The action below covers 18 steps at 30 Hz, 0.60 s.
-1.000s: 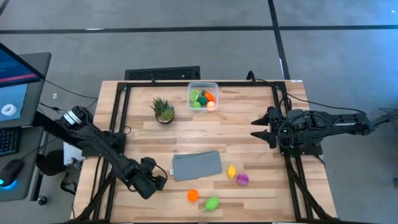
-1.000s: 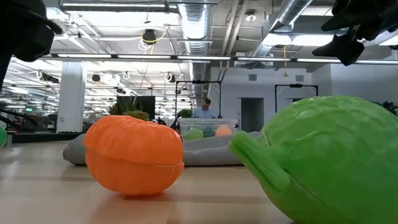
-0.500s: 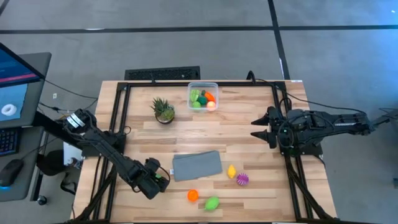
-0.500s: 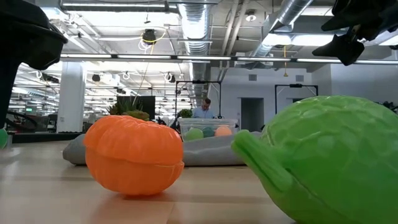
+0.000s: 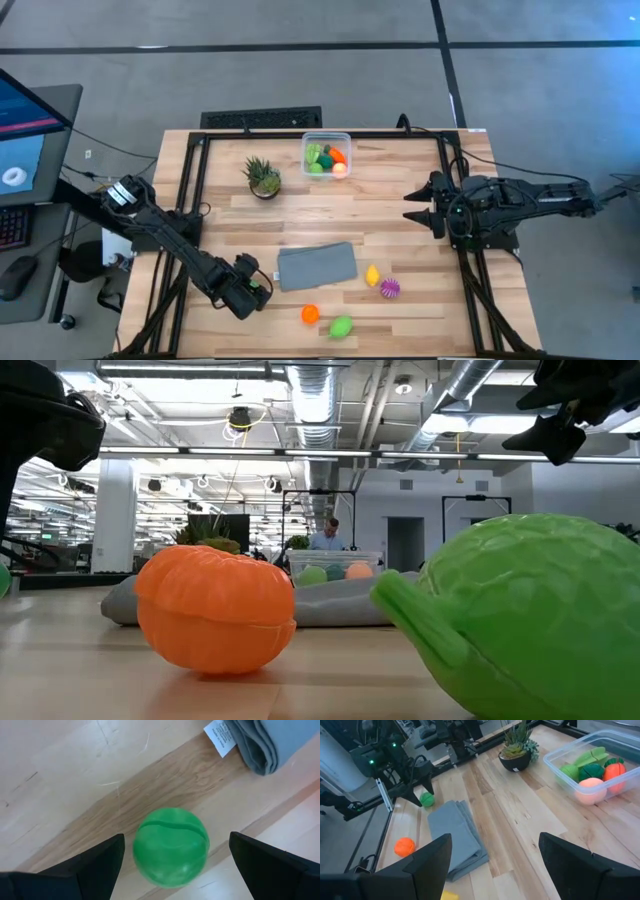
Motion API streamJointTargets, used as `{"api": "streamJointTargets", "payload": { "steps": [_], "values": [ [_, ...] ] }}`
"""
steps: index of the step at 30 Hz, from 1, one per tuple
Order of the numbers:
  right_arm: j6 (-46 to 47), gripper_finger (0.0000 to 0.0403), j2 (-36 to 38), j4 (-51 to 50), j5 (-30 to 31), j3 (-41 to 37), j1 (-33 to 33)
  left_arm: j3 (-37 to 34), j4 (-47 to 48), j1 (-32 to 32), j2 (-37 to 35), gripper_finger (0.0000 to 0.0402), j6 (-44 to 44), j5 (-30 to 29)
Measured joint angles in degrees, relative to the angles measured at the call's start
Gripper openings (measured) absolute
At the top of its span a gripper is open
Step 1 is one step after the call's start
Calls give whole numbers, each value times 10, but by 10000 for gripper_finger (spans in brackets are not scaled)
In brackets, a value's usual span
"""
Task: Pick and placing Produce into tupperware
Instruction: Put the pear into the bin
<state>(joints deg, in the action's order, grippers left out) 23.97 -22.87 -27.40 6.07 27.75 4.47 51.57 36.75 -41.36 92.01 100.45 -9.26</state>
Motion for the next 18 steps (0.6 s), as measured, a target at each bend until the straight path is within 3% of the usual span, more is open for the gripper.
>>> {"api": "streamJointTargets", "payload": {
  "steps": [18],
  "values": [
    [0, 322, 0, 0, 0, 0, 0, 0, 19, 9, 0, 349, -100, 6]
  ]
}}
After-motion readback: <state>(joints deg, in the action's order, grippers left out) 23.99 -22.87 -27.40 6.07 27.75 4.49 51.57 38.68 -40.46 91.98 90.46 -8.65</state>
